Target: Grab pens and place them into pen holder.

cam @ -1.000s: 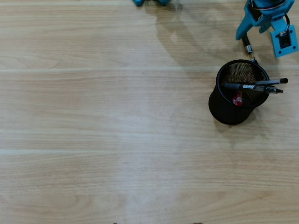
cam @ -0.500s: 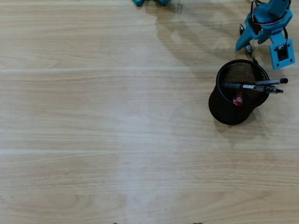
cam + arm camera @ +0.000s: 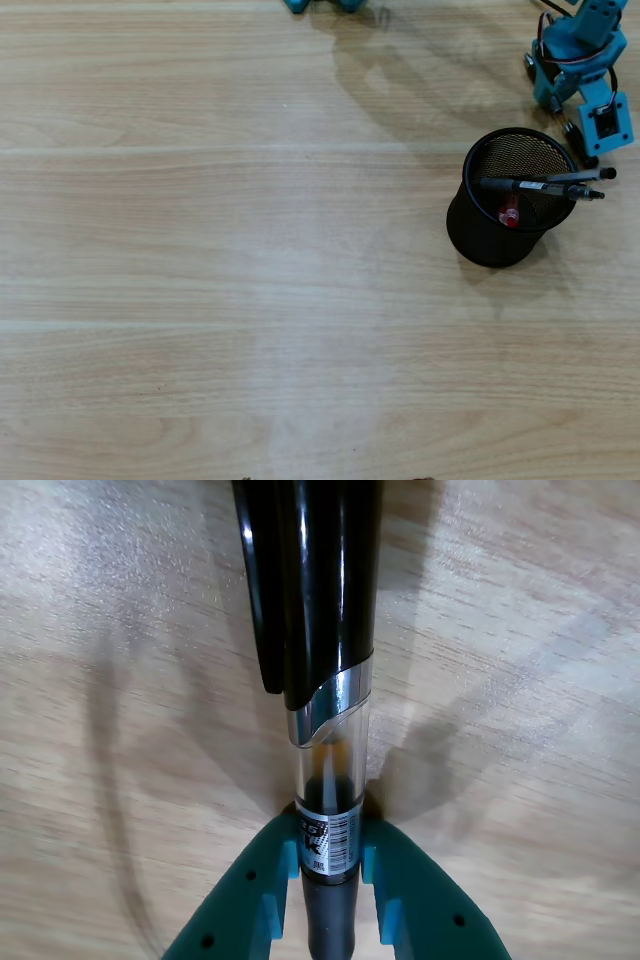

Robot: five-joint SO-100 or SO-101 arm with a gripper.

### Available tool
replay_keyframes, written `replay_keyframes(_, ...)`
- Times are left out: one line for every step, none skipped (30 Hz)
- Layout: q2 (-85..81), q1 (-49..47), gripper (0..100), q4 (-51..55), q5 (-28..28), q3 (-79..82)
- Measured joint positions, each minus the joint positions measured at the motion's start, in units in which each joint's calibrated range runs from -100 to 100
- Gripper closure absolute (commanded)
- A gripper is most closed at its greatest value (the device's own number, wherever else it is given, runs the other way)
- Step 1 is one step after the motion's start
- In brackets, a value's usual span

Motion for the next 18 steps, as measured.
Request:
replay_keyframes(-0.51, 0.0, 98, 0.0, 0.0, 0.09)
replay_keyframes(-0.93, -0.08, 98, 0.0, 0.0, 0.18)
replay_keyframes(-1.69, -0.08, 98, 0.09, 0.0, 0.27)
replay_keyframes(-2.71, -0.08, 98, 0.09, 0.0, 0.35)
replay_keyframes(-4.23, -0.08, 98, 0.09, 0.05, 0.35)
replay_keyframes(-5.92, 0.0, 98, 0.09, 0.05, 0.35)
replay_keyframes(-7.96, 0.25, 98, 0.09, 0.05, 0.35)
replay_keyframes(-10.07, 0.68, 98, 0.09, 0.05, 0.35)
replay_keyframes(-12.27, 1.18, 98, 0.09, 0.05, 0.35)
replay_keyframes(-14.73, 1.77, 98, 0.09, 0.05, 0.35)
replay_keyframes(-17.35, 2.36, 98, 0.09, 0.05, 0.35)
replay_keyframes(-20.06, 3.04, 98, 0.09, 0.05, 0.35)
replay_keyframes(-25.14, 4.56, 98, 0.09, 0.05, 0.35)
replay_keyframes(-27.34, 5.4, 98, 0.09, 0.05, 0.27)
replay_keyframes(-29.2, 6.42, 98, 0.09, 0.16, 0.27)
replay_keyframes(-31.57, 7.94, 98, 0.17, 0.68, 0.44)
replay_keyframes(-33.94, 9.71, 98, 0.17, 1.67, 0.44)
replay_keyframes(-36.56, 11.9, 98, -0.17, 2.92, 0.44)
